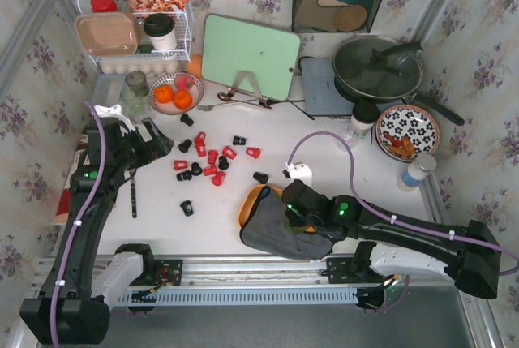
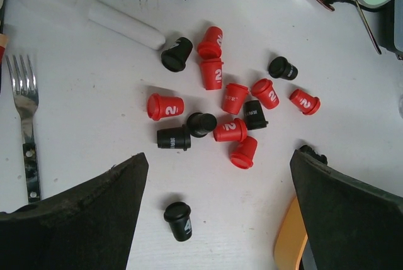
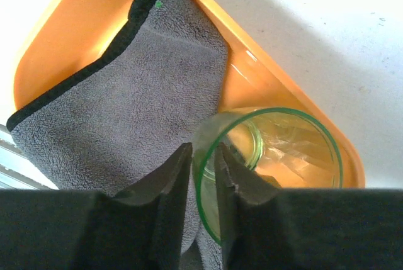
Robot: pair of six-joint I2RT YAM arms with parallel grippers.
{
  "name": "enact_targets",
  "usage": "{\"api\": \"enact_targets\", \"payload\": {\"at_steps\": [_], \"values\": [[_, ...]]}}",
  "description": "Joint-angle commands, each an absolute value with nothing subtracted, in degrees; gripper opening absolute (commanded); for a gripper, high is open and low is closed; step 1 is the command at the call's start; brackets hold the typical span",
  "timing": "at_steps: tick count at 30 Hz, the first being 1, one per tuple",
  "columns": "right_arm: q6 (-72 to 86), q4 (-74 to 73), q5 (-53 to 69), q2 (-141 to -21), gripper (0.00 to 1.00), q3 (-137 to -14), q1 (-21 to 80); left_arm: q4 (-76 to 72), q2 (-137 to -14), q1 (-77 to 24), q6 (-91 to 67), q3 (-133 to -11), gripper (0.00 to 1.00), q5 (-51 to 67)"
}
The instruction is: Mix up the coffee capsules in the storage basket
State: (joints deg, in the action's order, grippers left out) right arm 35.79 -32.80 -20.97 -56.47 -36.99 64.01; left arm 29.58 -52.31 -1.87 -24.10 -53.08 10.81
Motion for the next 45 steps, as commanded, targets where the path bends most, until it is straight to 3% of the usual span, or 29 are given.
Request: {"api": "enact_targets", "payload": {"at_steps": [1, 5, 6, 19, 32, 35, 41, 45], "values": [[36.01, -30.46, -20.76, -57.04, 0.24, -37.15, 64.00, 29.50, -52.69, -1.58, -24.77, -53.65, 0.97, 12.02], [35.43, -31.27, -20.47, -57.74, 0.02, -38.51, 64.01, 29.20, -53.03, -1.41, -25.25, -53.61, 0.97, 12.27], [35.42, -31.63, -20.44, -57.78, 0.00, -38.94, 64.01, 29.24, -53.24, -1.41, -25.35, -53.61, 0.97, 12.38], [35.60, -33.73, -26.90, -52.95, 0.00, -43.93, 64.00, 29.61, -53.51, -1.26, -25.78, -53.67, 0.96, 12.74], [31.32, -30.16, -57.70, -47.16, 0.00, -41.80, 61.13, 30.31, -54.75, -1.23, -26.81, -53.84, 0.94, 15.43], [28.08, -27.10, -59.31, -47.01, 0.00, -40.74, 55.52, 30.49, -54.85, -1.28, -26.64, -53.86, 0.94, 16.04], [20.01, -16.16, -42.55, -48.62, 0.00, -35.20, 30.08, 31.31, -55.65, -1.53, -25.58, -54.58, 0.93, 17.75], [18.54, -11.96, -37.71, -53.07, 0.00, -33.62, 20.44, 32.41, -56.31, -2.37, -24.35, -55.43, 0.93, 18.61]]}}
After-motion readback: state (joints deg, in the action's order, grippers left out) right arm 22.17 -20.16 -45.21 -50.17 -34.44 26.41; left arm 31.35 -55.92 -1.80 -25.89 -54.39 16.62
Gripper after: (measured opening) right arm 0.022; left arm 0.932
